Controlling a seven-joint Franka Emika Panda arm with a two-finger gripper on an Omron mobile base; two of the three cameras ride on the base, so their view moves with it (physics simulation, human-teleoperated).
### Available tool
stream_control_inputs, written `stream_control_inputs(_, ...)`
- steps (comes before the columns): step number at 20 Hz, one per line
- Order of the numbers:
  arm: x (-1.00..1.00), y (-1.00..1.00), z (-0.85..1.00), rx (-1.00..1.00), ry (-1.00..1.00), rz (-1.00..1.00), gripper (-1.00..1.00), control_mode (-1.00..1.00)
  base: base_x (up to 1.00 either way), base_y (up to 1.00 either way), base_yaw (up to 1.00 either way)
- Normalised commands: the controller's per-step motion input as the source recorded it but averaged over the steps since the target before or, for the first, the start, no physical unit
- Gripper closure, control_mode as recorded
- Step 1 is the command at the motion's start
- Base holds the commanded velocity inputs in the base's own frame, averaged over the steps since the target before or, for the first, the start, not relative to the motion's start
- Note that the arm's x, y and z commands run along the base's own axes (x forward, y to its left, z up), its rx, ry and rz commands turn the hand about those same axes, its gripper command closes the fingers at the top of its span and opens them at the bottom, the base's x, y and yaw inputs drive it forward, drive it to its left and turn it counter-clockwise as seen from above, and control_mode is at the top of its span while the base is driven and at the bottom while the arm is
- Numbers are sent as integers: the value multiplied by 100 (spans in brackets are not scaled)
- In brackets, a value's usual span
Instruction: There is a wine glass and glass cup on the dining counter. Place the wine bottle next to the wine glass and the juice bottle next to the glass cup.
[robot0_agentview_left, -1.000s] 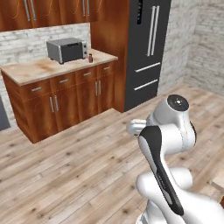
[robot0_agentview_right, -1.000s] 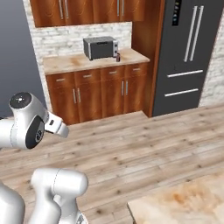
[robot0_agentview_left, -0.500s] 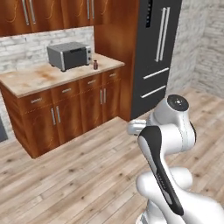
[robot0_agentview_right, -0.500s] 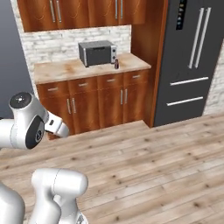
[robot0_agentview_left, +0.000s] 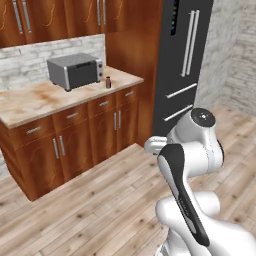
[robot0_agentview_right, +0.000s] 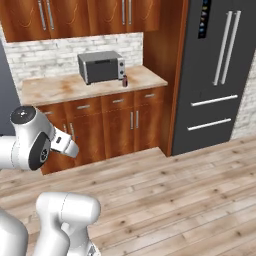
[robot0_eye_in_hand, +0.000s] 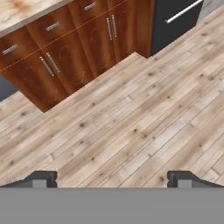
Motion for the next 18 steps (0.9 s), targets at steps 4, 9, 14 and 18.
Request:
stream_control_inputs(4,0,0,0,0,0,0,-100,100,84,-19,0)
stream_control_inputs(9,0,0,0,0,0,0,-100,100,89,-28,1)
stream_control_inputs(14,0,0,0,0,0,0,-100,100,88,-31,2)
stream_control_inputs(18,0,0,0,0,0,0,-100,100,85,-36,3)
